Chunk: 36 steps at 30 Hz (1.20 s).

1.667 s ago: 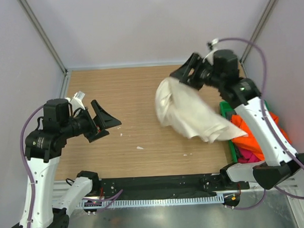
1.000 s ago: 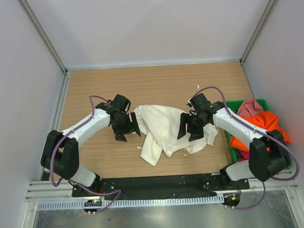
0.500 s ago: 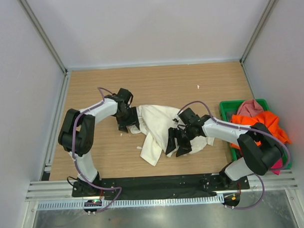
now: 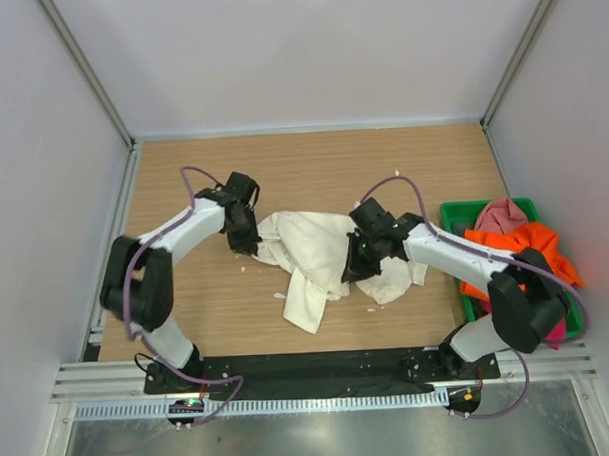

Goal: Fold and stack the t-shirts
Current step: Flatten the tshirt out

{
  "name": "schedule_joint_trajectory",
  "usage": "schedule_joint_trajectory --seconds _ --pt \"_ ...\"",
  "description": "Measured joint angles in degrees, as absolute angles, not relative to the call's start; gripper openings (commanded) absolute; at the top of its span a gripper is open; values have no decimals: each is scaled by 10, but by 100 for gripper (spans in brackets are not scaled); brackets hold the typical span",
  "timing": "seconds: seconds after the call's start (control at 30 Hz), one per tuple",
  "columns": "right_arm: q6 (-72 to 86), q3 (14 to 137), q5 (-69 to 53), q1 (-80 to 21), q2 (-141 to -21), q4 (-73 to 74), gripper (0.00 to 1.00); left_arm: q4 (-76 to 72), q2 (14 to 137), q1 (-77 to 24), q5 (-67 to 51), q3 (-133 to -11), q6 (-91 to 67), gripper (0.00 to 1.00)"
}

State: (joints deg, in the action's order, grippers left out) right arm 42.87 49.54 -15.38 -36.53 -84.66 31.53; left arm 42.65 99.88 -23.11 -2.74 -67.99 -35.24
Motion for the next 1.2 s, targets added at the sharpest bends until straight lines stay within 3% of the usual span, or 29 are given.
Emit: schedule_joint_trajectory --seconds 0.27,0.47,0.6,0.8,1.2 --pt "390 776 58 -364 -653 482 1 521 650 -231 96 -733 -372 0" --pt "389 902 167 -363 -546 573 1 606 545 -231 178 -890 -357 0" --pt "388 979 173 -369 -539 588 1 638 544 -236 185 -998 -325 0" --pt "371 1006 181 -369 -602 561 1 651 565 -236 204 -1058 -260 0" --pt "267 1040 200 -352 -803 449 1 654 785 -231 268 -1196 -209 0"
